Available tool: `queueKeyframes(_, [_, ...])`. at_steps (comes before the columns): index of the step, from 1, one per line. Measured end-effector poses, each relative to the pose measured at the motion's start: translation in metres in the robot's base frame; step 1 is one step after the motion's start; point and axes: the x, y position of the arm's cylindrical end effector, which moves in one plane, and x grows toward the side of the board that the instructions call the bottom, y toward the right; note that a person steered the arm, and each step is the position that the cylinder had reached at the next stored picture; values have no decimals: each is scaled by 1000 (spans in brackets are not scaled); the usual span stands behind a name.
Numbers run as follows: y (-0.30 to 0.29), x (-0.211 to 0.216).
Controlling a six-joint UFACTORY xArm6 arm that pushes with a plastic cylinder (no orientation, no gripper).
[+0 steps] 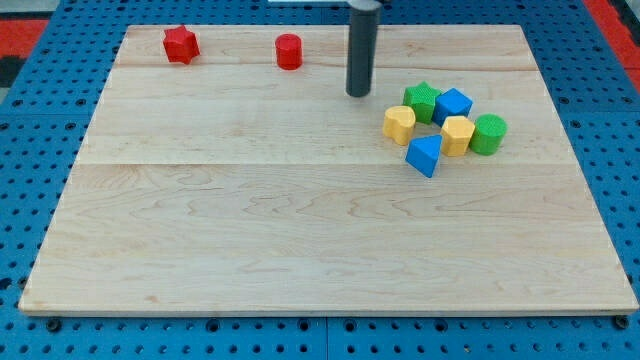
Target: Push the red circle in between the blue triangle and the yellow heart
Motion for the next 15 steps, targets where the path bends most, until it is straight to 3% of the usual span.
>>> queueKeyframes(1, [16, -57])
queueKeyframes(2, [-41, -96])
queueKeyframes(4, [-88, -55])
queueKeyframes(5, [-113, -63])
queueKeyframes(6, [-112, -36])
queueKeyframes(8, [-45, 20])
queueKeyframes(9, [-67, 19])
queueKeyframes(10, [-54, 43])
queueKeyframes(12, [-104, 55])
queueKeyframes(14, [-5, 95])
queueKeyframes(15, [-27, 110])
